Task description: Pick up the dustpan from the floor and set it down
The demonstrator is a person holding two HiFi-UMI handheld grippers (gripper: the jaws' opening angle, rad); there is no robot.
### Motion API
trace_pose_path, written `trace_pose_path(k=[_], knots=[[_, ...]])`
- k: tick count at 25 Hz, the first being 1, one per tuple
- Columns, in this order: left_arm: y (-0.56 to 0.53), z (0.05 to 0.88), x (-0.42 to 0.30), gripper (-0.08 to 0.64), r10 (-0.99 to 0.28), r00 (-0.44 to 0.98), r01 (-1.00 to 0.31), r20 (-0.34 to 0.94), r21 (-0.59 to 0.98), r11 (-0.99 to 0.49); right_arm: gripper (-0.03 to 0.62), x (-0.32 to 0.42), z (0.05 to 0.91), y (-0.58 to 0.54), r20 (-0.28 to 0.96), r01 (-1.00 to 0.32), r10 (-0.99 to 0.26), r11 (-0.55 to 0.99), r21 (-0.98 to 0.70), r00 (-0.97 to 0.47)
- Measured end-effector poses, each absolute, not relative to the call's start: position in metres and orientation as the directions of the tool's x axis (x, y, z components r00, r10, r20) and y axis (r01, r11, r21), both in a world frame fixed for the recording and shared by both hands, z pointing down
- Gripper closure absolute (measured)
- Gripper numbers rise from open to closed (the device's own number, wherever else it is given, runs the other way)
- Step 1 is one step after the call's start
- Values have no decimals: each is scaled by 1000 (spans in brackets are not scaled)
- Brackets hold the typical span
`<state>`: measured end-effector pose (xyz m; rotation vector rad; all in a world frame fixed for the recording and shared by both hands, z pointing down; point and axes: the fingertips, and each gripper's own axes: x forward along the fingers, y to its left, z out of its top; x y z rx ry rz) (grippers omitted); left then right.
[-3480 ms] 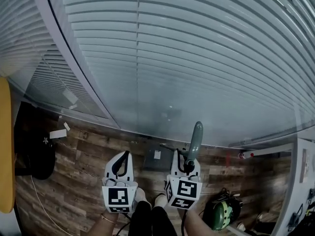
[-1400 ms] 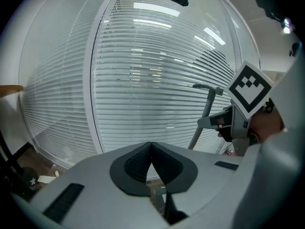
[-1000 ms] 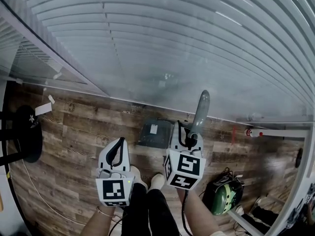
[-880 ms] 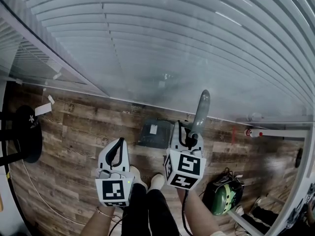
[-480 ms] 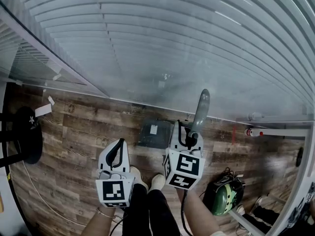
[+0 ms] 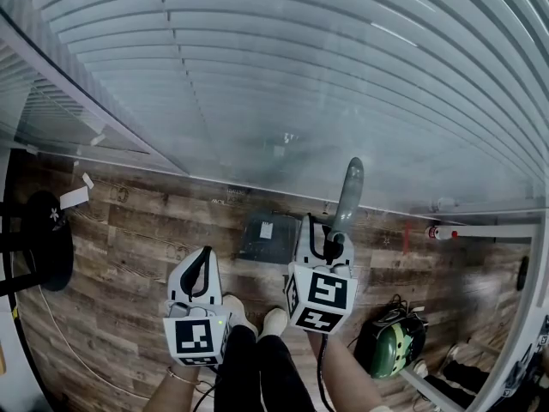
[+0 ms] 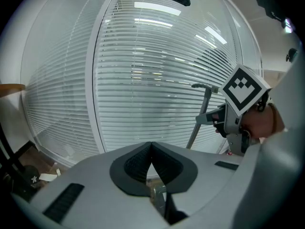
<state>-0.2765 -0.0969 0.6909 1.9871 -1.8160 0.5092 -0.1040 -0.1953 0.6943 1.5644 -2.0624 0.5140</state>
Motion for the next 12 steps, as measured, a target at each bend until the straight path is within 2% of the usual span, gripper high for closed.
trace_pose_path(k=[12], knots=[[-88, 690, -267, 543, -852, 81, -997, 518, 38, -72, 469, -99, 698, -183, 608, -955, -756, 295, -13, -241]])
